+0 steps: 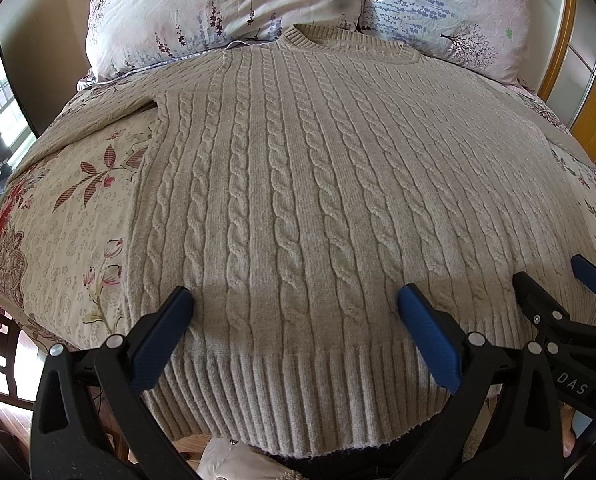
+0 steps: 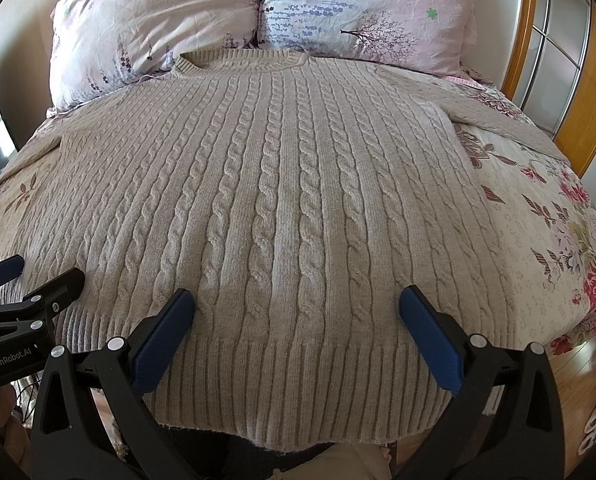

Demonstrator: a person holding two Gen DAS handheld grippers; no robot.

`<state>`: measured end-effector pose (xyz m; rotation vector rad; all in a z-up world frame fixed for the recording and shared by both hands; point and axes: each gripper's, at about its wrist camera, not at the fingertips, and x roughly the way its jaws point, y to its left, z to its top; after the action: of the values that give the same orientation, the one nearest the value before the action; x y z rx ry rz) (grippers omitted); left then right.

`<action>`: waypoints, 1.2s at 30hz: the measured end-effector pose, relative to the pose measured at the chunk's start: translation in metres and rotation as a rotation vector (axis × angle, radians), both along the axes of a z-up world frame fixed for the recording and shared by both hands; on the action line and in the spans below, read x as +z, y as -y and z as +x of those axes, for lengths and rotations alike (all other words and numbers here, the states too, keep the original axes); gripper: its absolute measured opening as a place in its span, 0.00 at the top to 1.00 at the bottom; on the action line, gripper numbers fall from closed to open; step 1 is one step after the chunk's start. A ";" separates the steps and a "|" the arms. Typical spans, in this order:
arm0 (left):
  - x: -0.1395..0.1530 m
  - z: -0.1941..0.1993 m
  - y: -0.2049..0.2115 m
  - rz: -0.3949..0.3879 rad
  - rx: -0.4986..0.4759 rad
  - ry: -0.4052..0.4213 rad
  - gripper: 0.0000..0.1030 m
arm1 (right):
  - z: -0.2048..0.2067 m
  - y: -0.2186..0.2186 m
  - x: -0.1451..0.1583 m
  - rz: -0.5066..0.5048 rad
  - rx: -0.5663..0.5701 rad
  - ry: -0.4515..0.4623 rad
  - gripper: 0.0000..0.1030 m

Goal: Fold small clothes

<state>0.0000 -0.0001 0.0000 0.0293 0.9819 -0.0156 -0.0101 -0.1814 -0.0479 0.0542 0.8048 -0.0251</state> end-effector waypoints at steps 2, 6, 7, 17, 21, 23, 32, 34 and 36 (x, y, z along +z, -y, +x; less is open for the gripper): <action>0.000 0.000 0.000 0.000 0.000 0.000 0.02 | -0.001 0.000 0.000 0.000 0.000 0.001 0.01; 0.000 0.000 0.000 0.000 0.000 -0.002 0.02 | -0.003 0.000 -0.001 -0.001 0.002 0.002 0.01; 0.000 0.000 0.000 0.001 0.000 -0.005 0.02 | -0.001 0.002 -0.002 -0.001 0.005 0.001 0.01; 0.000 0.008 -0.001 0.007 -0.014 -0.027 0.02 | 0.005 0.004 0.000 -0.009 0.099 0.013 0.01; -0.001 0.008 -0.001 0.013 -0.034 -0.009 0.02 | 0.004 0.006 -0.001 -0.014 0.168 0.057 0.01; -0.001 0.009 0.000 0.021 -0.046 0.004 0.02 | 0.005 0.008 -0.001 -0.009 0.180 0.066 0.01; 0.014 0.035 -0.005 -0.004 -0.120 0.086 0.02 | 0.050 0.110 0.046 0.295 -0.034 0.116 0.03; 0.019 0.047 -0.010 -0.056 -0.137 0.088 0.02 | 0.065 0.150 0.053 0.369 -0.126 0.119 0.14; 0.023 0.057 -0.017 -0.123 -0.153 0.086 0.02 | 0.082 0.191 0.054 0.436 -0.232 0.102 0.21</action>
<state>0.0571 0.0171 0.0229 -0.0075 0.8890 -0.2135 0.0720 -0.3728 0.0060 0.5566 0.6872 -0.0653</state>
